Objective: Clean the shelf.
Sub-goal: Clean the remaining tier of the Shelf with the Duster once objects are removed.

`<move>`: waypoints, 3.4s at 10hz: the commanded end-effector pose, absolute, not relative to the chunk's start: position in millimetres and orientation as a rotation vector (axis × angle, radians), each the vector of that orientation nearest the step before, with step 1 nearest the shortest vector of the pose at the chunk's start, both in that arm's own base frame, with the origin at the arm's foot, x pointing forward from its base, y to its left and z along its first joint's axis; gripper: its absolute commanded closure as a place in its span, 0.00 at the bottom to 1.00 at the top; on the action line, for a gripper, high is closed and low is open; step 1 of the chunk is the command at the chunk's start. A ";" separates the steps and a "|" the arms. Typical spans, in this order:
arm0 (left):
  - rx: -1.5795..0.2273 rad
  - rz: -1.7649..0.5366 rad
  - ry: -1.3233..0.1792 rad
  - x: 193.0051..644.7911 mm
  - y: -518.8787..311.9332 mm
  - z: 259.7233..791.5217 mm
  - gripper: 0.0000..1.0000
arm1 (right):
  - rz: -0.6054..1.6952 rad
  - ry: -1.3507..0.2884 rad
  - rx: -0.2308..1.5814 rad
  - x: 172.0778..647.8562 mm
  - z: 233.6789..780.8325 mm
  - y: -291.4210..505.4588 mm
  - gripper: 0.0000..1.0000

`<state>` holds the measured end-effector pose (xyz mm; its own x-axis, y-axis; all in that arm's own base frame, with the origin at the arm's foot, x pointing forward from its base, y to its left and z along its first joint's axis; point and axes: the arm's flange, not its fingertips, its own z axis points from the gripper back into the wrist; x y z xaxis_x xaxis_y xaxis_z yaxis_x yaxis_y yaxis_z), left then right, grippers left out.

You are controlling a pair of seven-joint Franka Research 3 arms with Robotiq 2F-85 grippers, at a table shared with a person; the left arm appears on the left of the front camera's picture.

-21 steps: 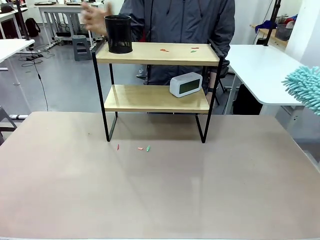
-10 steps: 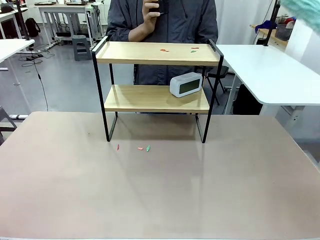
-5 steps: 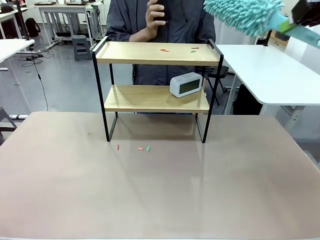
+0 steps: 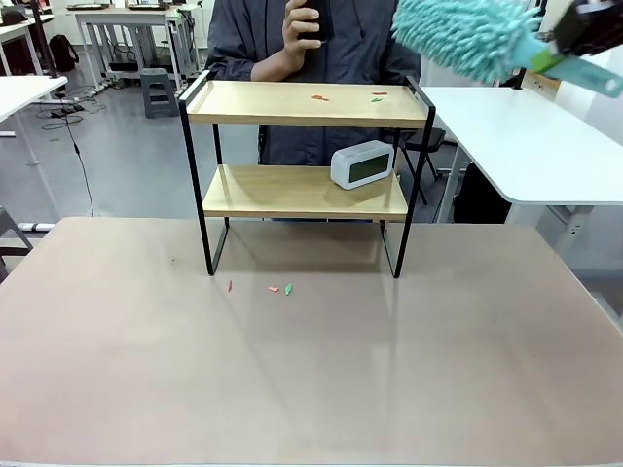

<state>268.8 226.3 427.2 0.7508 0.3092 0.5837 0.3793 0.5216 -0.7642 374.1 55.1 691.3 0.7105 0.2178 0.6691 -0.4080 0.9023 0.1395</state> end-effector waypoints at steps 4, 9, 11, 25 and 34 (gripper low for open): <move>-1.057 -0.058 -0.786 269.8 224.5 428.3 0.00 | 0.305 -0.609 0.110 430.6 701.9 128.7 0.88; -1.057 -0.058 -0.786 269.8 224.5 428.3 0.00 | 0.422 -0.467 0.142 421.4 678.0 168.0 0.88; -1.057 -0.058 -0.786 269.8 224.5 428.3 0.00 | 0.526 -0.439 0.254 411.8 671.8 172.4 0.88; -1.057 -0.058 -0.786 269.8 224.5 428.3 0.00 | 0.903 -0.448 1.057 324.0 659.7 -9.4 0.88; -1.057 -0.058 -0.786 269.8 224.5 428.3 0.00 | -0.012 -0.475 0.898 270.1 488.0 -140.5 0.88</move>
